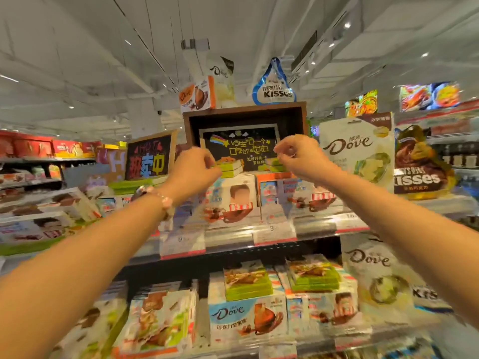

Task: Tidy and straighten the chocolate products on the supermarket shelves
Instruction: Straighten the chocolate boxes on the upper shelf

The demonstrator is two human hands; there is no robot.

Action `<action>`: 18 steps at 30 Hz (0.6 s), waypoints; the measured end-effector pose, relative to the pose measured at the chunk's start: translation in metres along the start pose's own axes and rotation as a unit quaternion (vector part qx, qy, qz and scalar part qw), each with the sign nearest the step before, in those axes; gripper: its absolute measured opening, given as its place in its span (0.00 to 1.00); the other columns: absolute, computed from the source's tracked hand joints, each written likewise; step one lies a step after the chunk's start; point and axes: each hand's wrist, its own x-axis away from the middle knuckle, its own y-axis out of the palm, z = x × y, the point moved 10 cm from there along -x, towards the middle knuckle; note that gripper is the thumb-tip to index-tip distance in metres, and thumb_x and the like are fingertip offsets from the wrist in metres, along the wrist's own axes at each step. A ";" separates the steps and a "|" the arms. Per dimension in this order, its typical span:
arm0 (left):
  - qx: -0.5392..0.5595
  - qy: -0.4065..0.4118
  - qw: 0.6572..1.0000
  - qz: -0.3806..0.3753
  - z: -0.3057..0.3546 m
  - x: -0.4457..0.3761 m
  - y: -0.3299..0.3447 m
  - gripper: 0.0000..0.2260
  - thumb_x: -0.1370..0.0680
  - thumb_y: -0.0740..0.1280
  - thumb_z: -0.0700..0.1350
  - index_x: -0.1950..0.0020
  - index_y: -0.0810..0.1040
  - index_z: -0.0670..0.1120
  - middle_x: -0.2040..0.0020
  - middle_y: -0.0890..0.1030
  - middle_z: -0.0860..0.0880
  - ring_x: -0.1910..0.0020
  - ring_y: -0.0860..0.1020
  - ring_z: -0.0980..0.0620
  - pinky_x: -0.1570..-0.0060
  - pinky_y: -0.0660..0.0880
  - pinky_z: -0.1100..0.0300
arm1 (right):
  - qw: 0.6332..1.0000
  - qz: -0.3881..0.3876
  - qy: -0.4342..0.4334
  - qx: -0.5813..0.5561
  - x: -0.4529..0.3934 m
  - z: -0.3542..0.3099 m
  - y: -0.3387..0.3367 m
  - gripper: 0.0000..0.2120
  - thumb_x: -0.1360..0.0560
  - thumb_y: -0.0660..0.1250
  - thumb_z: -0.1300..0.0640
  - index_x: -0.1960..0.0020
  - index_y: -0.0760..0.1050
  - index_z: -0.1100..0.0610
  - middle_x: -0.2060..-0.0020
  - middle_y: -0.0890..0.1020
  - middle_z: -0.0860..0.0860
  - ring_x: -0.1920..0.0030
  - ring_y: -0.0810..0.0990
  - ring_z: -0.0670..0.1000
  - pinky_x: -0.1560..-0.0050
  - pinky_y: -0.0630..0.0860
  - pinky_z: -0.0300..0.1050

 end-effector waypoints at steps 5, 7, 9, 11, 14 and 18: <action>-0.150 -0.046 0.985 -0.075 -0.014 -0.052 0.023 0.20 0.27 0.66 0.60 0.63 0.74 0.43 0.62 0.79 0.42 0.68 0.74 0.50 0.71 0.68 0.59 | 0.966 -0.050 0.145 0.208 -0.043 0.052 0.003 0.23 0.26 0.65 0.45 0.37 0.73 0.60 0.36 0.72 0.61 0.37 0.72 0.60 0.40 0.72 0.52; -0.171 -0.104 0.965 -0.169 -0.031 -0.062 0.040 0.30 0.30 0.62 0.70 0.47 0.77 0.44 0.44 0.78 0.42 0.50 0.77 0.45 0.56 0.72 0.57 | 0.935 -0.103 0.214 0.263 -0.049 0.073 0.007 0.36 0.28 0.62 0.33 0.32 0.69 0.59 0.34 0.71 0.60 0.35 0.71 0.62 0.38 0.71 0.54; -0.116 -0.176 0.941 -0.266 -0.044 -0.059 0.054 0.44 0.39 0.63 0.76 0.33 0.70 0.48 0.33 0.71 0.46 0.38 0.72 0.44 0.45 0.72 0.52 | 0.920 -0.171 0.271 0.228 -0.049 0.088 0.020 0.40 0.30 0.61 0.30 0.30 0.66 0.57 0.33 0.71 0.58 0.35 0.70 0.61 0.37 0.68 0.54; -0.060 -0.207 0.928 -0.305 -0.046 -0.057 0.059 0.52 0.52 0.68 0.77 0.33 0.68 0.52 0.37 0.72 0.47 0.42 0.72 0.44 0.56 0.75 0.53 | 0.904 -0.235 0.314 0.169 -0.044 0.095 0.033 0.37 0.31 0.62 0.30 0.33 0.68 0.55 0.40 0.75 0.56 0.40 0.74 0.59 0.41 0.69 0.52; -0.039 -0.231 0.922 -0.309 -0.049 -0.061 0.060 0.61 0.64 0.71 0.74 0.34 0.68 0.52 0.39 0.72 0.46 0.41 0.72 0.41 0.55 0.77 0.50 | 0.897 -0.257 0.327 0.151 -0.050 0.102 0.036 0.35 0.35 0.65 0.29 0.42 0.70 0.55 0.50 0.78 0.55 0.45 0.77 0.58 0.44 0.73 0.50; -0.045 -0.280 0.900 -0.330 -0.054 -0.057 0.066 0.60 0.58 0.72 0.71 0.30 0.64 0.48 0.33 0.69 0.44 0.35 0.69 0.42 0.39 0.71 0.45 | 0.887 -0.261 0.350 0.149 -0.050 0.105 0.031 0.36 0.39 0.69 0.29 0.44 0.66 0.55 0.46 0.77 0.56 0.44 0.76 0.59 0.47 0.74 0.49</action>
